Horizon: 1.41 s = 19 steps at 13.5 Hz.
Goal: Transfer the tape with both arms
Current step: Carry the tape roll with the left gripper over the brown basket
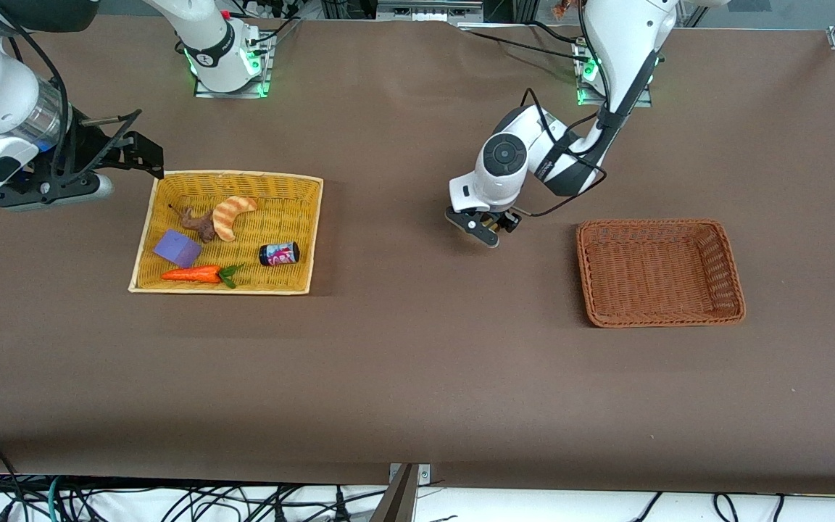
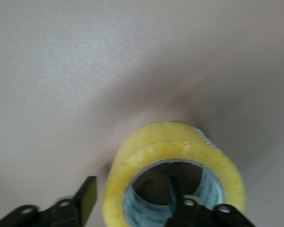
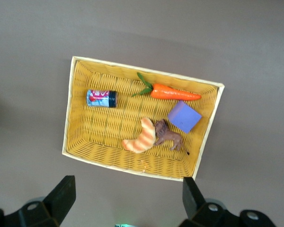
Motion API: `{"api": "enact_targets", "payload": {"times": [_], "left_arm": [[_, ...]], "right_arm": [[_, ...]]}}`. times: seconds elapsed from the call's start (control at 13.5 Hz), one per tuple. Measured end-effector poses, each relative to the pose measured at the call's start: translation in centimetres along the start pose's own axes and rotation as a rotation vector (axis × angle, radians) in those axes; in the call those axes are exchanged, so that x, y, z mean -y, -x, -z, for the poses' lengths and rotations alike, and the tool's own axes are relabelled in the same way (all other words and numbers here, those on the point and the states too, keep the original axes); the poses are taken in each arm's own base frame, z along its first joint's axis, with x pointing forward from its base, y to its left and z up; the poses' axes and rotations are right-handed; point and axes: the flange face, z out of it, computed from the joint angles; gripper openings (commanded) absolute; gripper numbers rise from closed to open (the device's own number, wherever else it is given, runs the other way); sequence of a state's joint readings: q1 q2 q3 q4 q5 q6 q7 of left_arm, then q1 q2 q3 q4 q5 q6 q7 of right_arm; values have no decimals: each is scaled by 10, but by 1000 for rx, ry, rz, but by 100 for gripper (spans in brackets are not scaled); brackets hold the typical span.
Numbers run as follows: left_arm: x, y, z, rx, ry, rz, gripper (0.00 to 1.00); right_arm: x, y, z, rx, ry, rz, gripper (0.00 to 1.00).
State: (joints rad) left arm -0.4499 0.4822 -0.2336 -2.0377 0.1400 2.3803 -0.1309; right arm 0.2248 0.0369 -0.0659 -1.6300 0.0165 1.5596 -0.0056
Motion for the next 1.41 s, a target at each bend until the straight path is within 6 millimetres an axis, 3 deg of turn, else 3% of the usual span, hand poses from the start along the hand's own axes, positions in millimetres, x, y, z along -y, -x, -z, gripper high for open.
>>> {"api": "enact_targets", "payload": {"times": [0.07, 0.3, 0.44, 0.52, 0.74, 0.89, 1.04, 1.26, 1.41], "left_arm": [[0, 0, -1, -2, -28, -30, 0], [0, -3, 3, -9, -53, -57, 0], [6, -8, 18, 49, -72, -48, 2], [13, -11, 34, 94, -86, -50, 11], [50, -16, 107, 248, -123, -7, 5], [103, -11, 151, 304, -108, 25, 6], [173, 3, 157, 328, -61, -4, 8], [286, 37, 121, 368, 22, 32, 11], [328, 49, 83, 361, 53, 57, 10]], "right_arm": [[-7, 2, -1, 2, -2, -4, 100], [-23, 4, 0, 0, -6, 0, 100], [-23, 4, 0, 0, -7, 1, 100], [-22, 3, 0, 0, -6, 3, 100], [-19, 3, 0, -3, -6, 8, 100], [-19, 3, 0, -5, -6, 9, 100], [-19, 2, 0, -11, -6, 9, 100], [-17, -1, -1, -23, -5, 12, 100], [-17, -1, -2, -26, -5, 12, 100]]}}
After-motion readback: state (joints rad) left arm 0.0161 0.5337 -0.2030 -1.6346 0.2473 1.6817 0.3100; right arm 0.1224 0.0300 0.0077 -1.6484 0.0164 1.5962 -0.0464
